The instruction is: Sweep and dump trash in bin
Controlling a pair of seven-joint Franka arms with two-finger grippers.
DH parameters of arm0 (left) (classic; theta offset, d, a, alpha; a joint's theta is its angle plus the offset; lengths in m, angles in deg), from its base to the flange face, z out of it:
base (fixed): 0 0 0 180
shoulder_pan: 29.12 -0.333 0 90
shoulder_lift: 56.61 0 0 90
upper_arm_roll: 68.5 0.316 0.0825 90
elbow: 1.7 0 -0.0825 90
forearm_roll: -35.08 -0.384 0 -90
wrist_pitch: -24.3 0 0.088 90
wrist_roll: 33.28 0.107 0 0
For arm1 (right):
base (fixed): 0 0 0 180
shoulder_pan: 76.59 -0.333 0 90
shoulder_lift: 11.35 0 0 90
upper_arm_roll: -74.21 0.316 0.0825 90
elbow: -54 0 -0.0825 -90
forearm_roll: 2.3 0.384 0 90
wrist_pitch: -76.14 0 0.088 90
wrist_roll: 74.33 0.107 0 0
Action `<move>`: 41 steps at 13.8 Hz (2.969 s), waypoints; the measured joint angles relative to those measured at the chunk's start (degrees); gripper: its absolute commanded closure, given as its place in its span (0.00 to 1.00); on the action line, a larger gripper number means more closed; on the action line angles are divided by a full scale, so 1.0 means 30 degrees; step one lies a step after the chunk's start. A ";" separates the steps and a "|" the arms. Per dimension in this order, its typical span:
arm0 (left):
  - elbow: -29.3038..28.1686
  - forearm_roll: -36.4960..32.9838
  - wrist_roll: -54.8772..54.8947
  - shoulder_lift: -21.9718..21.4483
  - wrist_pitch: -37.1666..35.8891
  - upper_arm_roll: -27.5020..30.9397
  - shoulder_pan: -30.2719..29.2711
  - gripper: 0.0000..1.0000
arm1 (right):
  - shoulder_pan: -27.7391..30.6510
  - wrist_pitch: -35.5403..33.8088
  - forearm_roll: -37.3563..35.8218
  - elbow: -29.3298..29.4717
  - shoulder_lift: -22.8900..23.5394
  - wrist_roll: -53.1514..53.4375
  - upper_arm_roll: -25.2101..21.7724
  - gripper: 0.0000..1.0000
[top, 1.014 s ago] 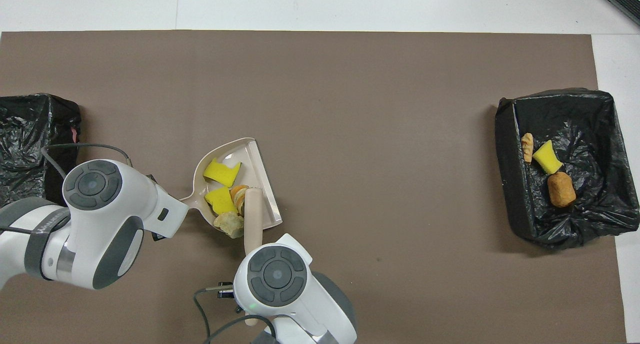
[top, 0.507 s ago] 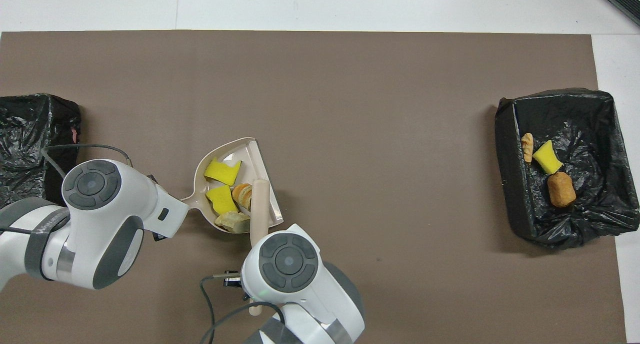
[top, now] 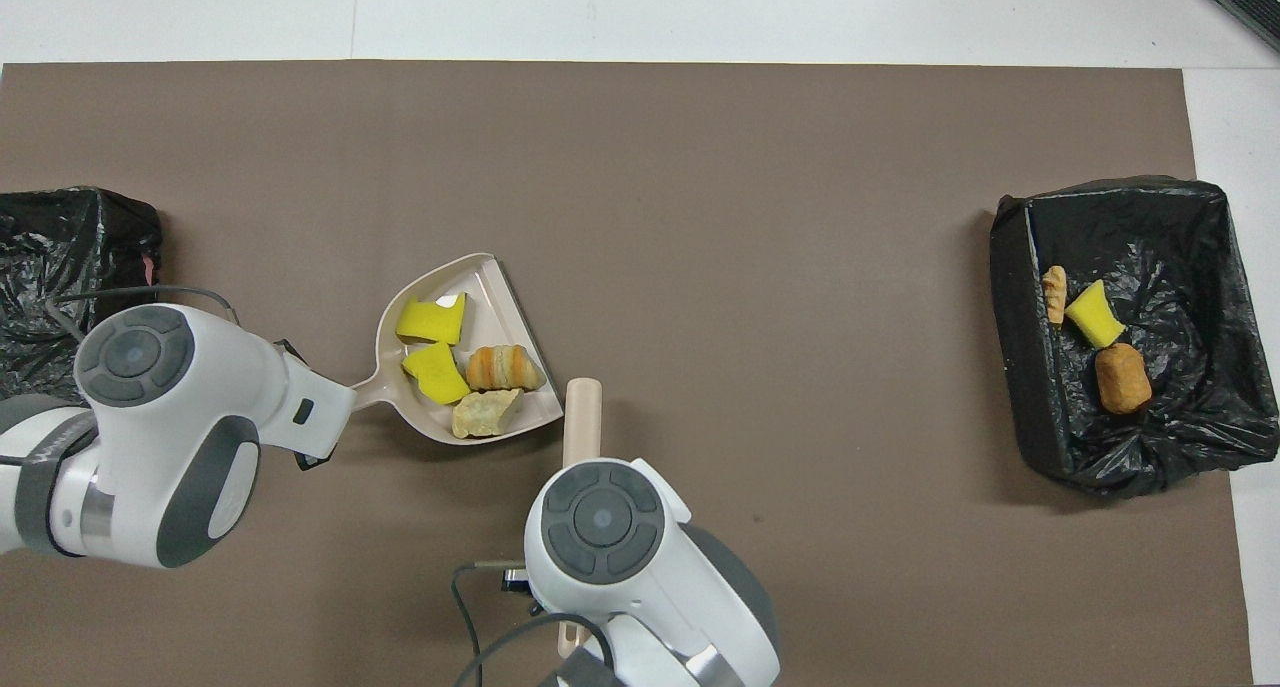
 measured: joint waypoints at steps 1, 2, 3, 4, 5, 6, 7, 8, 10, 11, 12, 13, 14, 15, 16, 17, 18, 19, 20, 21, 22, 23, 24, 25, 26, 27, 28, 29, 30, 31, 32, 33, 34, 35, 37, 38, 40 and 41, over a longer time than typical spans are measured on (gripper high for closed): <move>0.0397 0.0003 0.0000 -0.0040 -0.0124 0.0056 -0.0456 1.00 | -0.0436 0.0004 0.0009 -0.0816 -0.0531 0.0242 0.0048 1.00; 0.0957 0.0005 0.0001 -0.0085 -0.0547 0.0097 -0.0894 1.00 | -0.0933 0.0060 0.0039 -0.1559 -0.1020 0.0376 0.0081 1.00; 0.1703 0.0040 0.0004 -0.0127 -0.1292 0.0121 -0.1283 1.00 | -0.1554 0.0360 0.0064 -0.2137 -0.1356 0.0816 0.0102 1.00; 0.2597 0.0142 0.0003 -0.0156 -0.2184 0.0136 -0.1707 1.00 | -0.2541 0.1444 0.0064 -0.2808 -0.1469 0.1794 0.0134 1.00; 0.3582 0.0253 -0.0016 -0.0174 -0.3034 0.0161 -0.2277 1.00 | -0.2997 0.2120 0.0064 -0.3161 -0.1426 0.2160 0.0149 1.00; 0.4143 0.0284 -0.0037 -0.0180 -0.3424 0.0166 -0.2833 1.00 | -0.3225 0.2667 0.0064 -0.3441 -0.1347 0.2286 0.0153 1.00; 0.4605 0.0301 -0.0038 -0.0183 -0.3775 0.0182 -0.3474 1.00 | -0.3269 0.3044 0.0064 -0.3684 -0.1256 0.2286 0.0152 1.00; 0.5044 0.0337 -0.0038 -0.0182 -0.4217 0.0200 -0.4219 1.00 | -0.3268 0.3496 0.0064 -0.3958 -0.1150 0.2286 0.0127 1.00; 0.5786 0.0836 -0.0320 -0.0182 -0.5078 0.0265 -0.5904 1.00 | -0.3254 0.4186 0.0065 -0.4277 -0.0938 0.2286 0.0081 1.00; 0.6057 0.1090 -0.0620 -0.0181 -0.5424 0.0289 -0.6672 1.00 | -0.3252 0.4419 0.0065 -0.4325 -0.0820 0.2286 0.0079 1.00; 0.6249 0.1180 -0.0878 -0.0181 -0.5685 0.0302 -0.7411 1.00 | -0.3252 0.4708 0.0065 -0.4351 -0.0668 0.2286 0.0079 0.91; 0.6359 0.1215 -0.0988 -0.0180 -0.5778 0.0303 -0.8053 1.00 | -0.3249 0.4853 0.0065 -0.4352 -0.0542 0.2286 0.0078 0.80; 0.6473 0.1231 -0.1061 -0.0177 -0.5903 0.0309 -0.8759 1.00 | -0.3234 0.4961 0.0064 -0.4352 -0.0470 0.2286 0.0077 0.42; 0.6610 0.1234 -0.1085 -0.0173 -0.6149 0.0318 -0.9461 1.00 | -0.3219 0.4974 0.0065 -0.4351 -0.0463 0.2286 0.0077 0.26; 0.6777 0.1217 -0.1083 -0.0164 -0.6543 0.0315 -1.0299 1.00 | -0.3201 0.4973 0.0065 -0.4351 -0.0461 0.2286 0.0077 0.25; 0.6945 0.1129 -0.0828 -0.0161 -0.6911 0.0321 -1.1184 1.00 | -0.3166 0.4973 0.0065 -0.4350 -0.0459 0.2286 0.0076 0.16; 0.7106 0.0868 -0.0091 -0.0157 -0.7103 0.0332 -1.2101 1.00 | -0.3111 0.4974 0.0065 -0.4338 -0.0446 0.2286 0.0072 0.10; 0.7295 0.0265 0.0995 -0.0142 -0.7157 0.0355 -1.3052 1.00 | -0.3037 0.4986 0.0065 -0.4278 -0.0408 0.2286 0.0028 0.04; 0.7525 -0.0402 0.1815 -0.0105 -0.7176 0.0389 -1.3808 1.00 | -0.2875 0.5024 0.0064 -0.4177 -0.0375 0.2286 -0.0018 0.00; 0.7787 -0.0996 0.2364 -0.0036 -0.7193 0.0421 -1.4399 1.00 | -0.2536 0.5074 0.0065 -0.4054 -0.0376 0.2286 -0.0070 0.00; 0.8043 -0.1701 0.2763 0.0056 -0.7199 0.0456 -1.4786 1.00 | -0.1878 0.5108 0.0027 -0.3840 -0.0395 0.2280 -0.0109 0.00; 0.8229 -0.2551 0.2996 0.0147 -0.7178 0.0474 -1.4899 1.00 | -0.1041 0.5119 0.0003 -0.3582 -0.0453 0.2129 -0.0139 0.00; 0.8509 -0.3710 0.3227 0.0304 -0.7151 0.0447 -1.4909 1.00 | -0.0031 0.5115 -0.0001 -0.3270 -0.0572 0.1740 -0.0168 0.00; 0.9004 -0.4956 0.3585 0.0608 -0.7093 0.0365 -1.4907 1.00 | 0.1072 0.5010 -0.0002 -0.2941 -0.0700 0.1302 -0.0209 0.00; 0.9679 -0.6151 0.4289 0.1074 -0.6877 0.0272 -1.4906 1.00 | 0.2242 0.4767 -0.0125 -0.2604 -0.0821 0.0845 -0.0253 0.00; 1.0307 -0.7057 0.5038 0.1572 -0.6454 0.0207 -1.4903 1.00 | 0.3339 0.4548 -0.0490 -0.2277 -0.0902 0.0317 -0.0292 0.00; 1.0746 -0.7657 0.5677 0.2010 -0.6002 0.0149 -1.4893 1.00 | 0.4384 0.4371 -0.1131 -0.1869 -0.0933 -0.0156 -0.0315 0.00; 1.0970 -0.8233 0.6424 0.2322 -0.5670 0.0066 -1.4867 1.00 | 0.5329 0.4025 -0.1852 -0.1383 -0.0948 -0.0438 -0.0335 0.00; 1.1047 -0.8940 0.7553 0.2516 -0.5108 -0.0006 -1.4833 1.00 | 0.6124 0.3422 -0.2665 -0.0822 -0.0963 -0.0558 -0.0349 0.00; 1.1076 -0.9586 0.9103 0.2654 -0.3958 -0.0036 -1.4793 1.00 | 0.6885 0.2551 -0.3604 -0.0085 -0.0989 -0.0570 -0.0357 0.00; 1.1102 -0.9980 1.0212 0.2732 -0.2853 -0.0033 -1.4762 1.00 | 0.7484 0.1585 -0.4306 0.0708 -0.1027 -0.0570 -0.0377 0.00; 1.1125 -1.0470 1.0767 0.2815 -0.2166 -0.0037 -1.4729 1.00 | 0.7944 0.0629 -0.4817 0.1534 -0.1086 -0.0570 -0.0465 0.00; 1.1138 -1.1125 1.1015 0.2902 -0.1823 -0.0065 -1.4623 1.00 | 0.8327 -0.0259 -0.5091 0.2384 -0.1170 -0.0679 -0.0732 0.00; 1.1157 -1.1935 1.1148 0.2957 -0.1636 -0.0088 -1.4260 1.00 | 0.8776 -0.1353 -0.5221 0.3351 -0.1301 -0.1369 -0.1096 0.00; 1.1350 -1.3502 1.1064 0.2973 -0.1616 -0.0142 -1.3037 1.00 | 0.9827 -0.3899 -0.5287 0.5325 -0.1588 -0.3941 -0.1894 0.00; 1.1503 -1.3919 1.1024 0.2973 -0.1637 -0.0161 -1.2629 1.00 | 1.0222 -0.5145 -0.5331 0.6193 -0.1656 -0.4983 -0.2267 0.00; 1.1863 -1.4604 1.1022 0.2972 -0.1646 -0.0140 -1.2169 1.00 | 1.0752 -0.7621 -0.5689 0.7883 -0.1684 -0.6224 -0.2744 0.00; 1.2067 -1.5257 1.1011 0.2973 -0.1641 -0.0145 -1.1953 1.00 | 1.0856 -0.8314 -0.5928 0.8371 -0.1695 -0.6364 -0.2778 0.00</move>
